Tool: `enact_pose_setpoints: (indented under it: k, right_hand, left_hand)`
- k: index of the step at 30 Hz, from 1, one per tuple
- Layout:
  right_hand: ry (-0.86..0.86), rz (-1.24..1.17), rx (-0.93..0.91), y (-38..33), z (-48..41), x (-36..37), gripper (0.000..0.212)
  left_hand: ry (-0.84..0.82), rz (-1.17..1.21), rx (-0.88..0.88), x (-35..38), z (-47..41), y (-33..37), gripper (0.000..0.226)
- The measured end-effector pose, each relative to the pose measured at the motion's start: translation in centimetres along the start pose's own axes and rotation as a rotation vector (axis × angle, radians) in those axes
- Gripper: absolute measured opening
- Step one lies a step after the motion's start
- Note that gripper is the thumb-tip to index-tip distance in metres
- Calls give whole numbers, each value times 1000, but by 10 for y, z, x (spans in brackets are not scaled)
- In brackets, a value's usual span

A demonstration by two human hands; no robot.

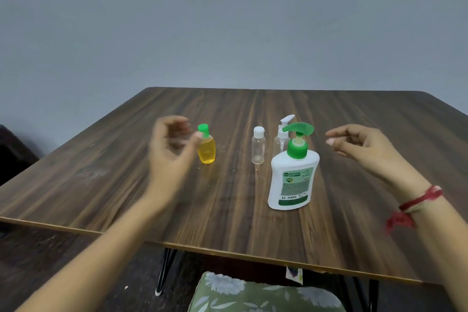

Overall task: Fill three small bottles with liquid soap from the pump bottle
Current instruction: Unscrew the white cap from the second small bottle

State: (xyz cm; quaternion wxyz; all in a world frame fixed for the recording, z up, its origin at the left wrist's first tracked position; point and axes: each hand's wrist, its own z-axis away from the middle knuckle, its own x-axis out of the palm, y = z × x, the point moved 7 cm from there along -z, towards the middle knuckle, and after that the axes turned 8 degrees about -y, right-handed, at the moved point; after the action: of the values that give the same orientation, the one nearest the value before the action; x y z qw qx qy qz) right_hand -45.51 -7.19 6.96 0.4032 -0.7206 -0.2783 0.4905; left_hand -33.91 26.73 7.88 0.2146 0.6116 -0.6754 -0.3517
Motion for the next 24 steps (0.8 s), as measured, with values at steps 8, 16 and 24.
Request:
enact_pose_setpoints:
  k: [8,16,24]
  right_hand:
    - [18,111,-132,-21,24,22,21]
    - [-65,124,-52,-12,35,32,54]
    - [103,4,-108,-25,65,19,46]
  left_hand:
    - [-132,19,-372,124,-3,-69,59]
    - [-206,-89,-528,153,-6,-108,70]
    - [-216,-76,-476,128,0,-103,28]
